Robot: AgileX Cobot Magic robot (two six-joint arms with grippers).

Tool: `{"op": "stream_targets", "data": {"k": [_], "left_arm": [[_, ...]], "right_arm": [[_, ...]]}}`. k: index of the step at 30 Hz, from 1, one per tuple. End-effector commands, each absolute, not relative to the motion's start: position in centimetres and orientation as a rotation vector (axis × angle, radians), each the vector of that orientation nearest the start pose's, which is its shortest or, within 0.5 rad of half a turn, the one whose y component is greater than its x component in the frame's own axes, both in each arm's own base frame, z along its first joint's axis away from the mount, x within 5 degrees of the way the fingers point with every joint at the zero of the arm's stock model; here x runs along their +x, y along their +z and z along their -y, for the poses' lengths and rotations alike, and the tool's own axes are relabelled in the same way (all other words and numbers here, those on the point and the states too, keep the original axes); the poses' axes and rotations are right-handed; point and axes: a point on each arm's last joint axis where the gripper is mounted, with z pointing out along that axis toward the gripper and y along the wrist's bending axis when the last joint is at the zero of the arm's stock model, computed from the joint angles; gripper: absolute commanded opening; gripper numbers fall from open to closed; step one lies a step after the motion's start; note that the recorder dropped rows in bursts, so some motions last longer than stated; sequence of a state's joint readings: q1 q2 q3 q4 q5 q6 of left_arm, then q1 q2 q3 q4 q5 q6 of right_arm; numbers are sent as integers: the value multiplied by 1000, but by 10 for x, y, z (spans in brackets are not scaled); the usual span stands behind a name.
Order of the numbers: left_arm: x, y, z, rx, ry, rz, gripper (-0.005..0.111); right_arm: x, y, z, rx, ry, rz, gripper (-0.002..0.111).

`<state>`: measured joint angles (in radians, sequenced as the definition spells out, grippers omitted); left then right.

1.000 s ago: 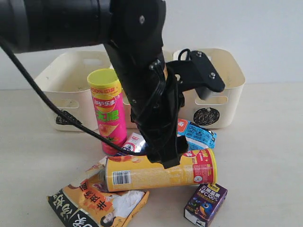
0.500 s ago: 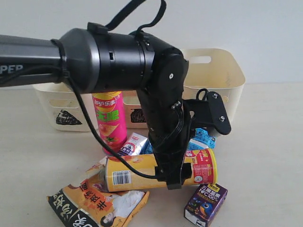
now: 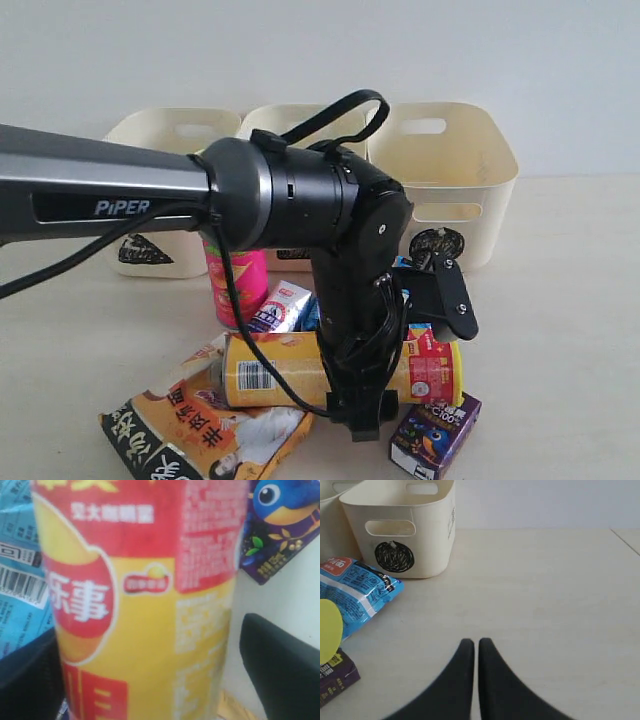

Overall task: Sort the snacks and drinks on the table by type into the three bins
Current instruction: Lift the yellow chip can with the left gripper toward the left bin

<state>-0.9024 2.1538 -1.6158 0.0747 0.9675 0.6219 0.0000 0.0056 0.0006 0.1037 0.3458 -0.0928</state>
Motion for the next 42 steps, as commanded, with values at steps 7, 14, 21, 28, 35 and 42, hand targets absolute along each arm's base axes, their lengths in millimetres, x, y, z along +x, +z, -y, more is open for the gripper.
{"op": "stream_targets", "data": {"k": [7, 14, 21, 28, 35, 42], "left_arm": [[271, 171, 336, 2101, 79, -2142, 5], [267, 228, 326, 1983, 86, -2068, 5], [255, 290, 311, 1767, 19, -2051, 5], [238, 365, 291, 1366, -163, -1979, 5], [224, 414, 274, 1109, -322, -1878, 5], [226, 426, 255, 942, -371, -1961, 5]], "right_arm": [[54, 183, -3, -23, 27, -1823, 1], [54, 183, -3, -23, 27, -1823, 1], [54, 183, -3, -23, 27, -1823, 1], [54, 183, -3, -23, 27, -1823, 1], [54, 183, -3, -22, 28, -1824, 1], [54, 183, -3, -22, 28, -1824, 1]]}}
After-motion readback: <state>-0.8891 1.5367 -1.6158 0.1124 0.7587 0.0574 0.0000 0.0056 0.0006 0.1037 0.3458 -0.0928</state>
